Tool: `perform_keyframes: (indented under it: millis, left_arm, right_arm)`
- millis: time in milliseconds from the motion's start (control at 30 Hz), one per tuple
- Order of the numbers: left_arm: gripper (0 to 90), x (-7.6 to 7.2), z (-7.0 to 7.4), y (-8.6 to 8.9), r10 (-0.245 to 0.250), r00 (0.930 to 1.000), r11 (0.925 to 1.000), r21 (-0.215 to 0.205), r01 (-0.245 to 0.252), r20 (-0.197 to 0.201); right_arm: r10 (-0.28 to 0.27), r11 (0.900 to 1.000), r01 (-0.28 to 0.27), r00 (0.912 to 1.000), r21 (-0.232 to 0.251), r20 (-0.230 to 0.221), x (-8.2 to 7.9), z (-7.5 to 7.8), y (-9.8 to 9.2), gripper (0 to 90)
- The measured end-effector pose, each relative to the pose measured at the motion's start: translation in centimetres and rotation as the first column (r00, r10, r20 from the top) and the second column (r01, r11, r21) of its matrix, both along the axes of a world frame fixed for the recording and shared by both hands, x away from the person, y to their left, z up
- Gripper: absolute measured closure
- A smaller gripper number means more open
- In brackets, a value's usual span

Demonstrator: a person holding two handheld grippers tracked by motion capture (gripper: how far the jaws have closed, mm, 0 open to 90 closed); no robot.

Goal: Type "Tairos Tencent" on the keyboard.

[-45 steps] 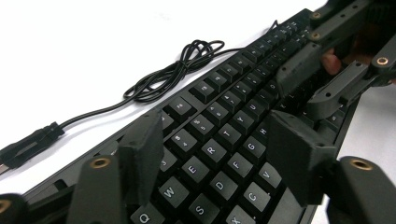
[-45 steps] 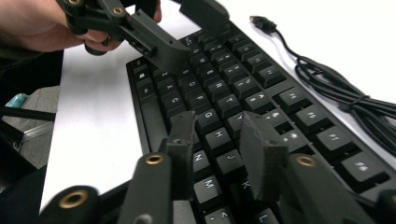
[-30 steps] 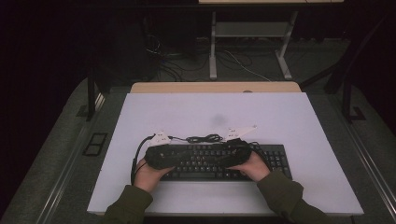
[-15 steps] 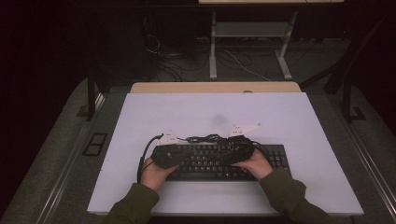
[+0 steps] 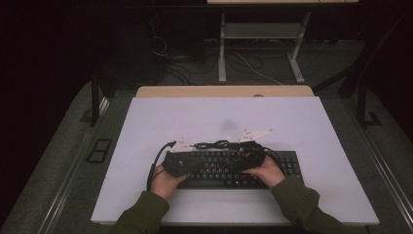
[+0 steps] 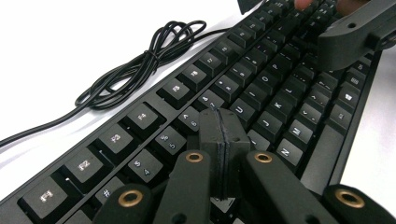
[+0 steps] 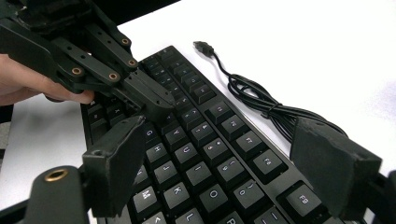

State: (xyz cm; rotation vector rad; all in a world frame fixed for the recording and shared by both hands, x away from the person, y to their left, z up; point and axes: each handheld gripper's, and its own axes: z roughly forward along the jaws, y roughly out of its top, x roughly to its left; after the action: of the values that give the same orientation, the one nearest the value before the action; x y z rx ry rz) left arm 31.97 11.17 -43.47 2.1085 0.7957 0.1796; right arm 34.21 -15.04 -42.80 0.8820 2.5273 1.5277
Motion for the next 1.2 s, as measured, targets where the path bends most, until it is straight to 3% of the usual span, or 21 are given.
perform_keyframes:
  millis: [367,400,700,1200]
  left_arm:
    - [89.0,0.08,-0.31,-0.14,-0.002,1.0,0.9997,0.024,0.002,-0.001]
    - [89.0,0.05,-0.42,-0.26,0.009,0.9999,0.9999,0.005,-0.009,-0.005]
    - [89.0,0.07,-0.22,-0.14,-0.005,1.0,0.9998,0.021,0.005,0.001]
    - [84.7,-0.07,0.14,0.33,0.01,0.9999,0.9997,-0.022,-0.01,0.003]
  right_arm:
    - [0.003,1.0,-0.003,1.0,-0.001,-0.003,-0.04,-0.05,0.1,18.0]
    - [0.001,1.0,-0.001,1.0,-0.001,-0.006,-0.06,-0.03,0.11,18.0]
    - [0.002,1.0,-0.002,1.0,0.001,-0.002,-0.02,0.04,0.01,18.0]
    - [0.006,1.0,-0.006,1.0,0.009,-0.006,0.41,-0.09,-0.26,18.0]
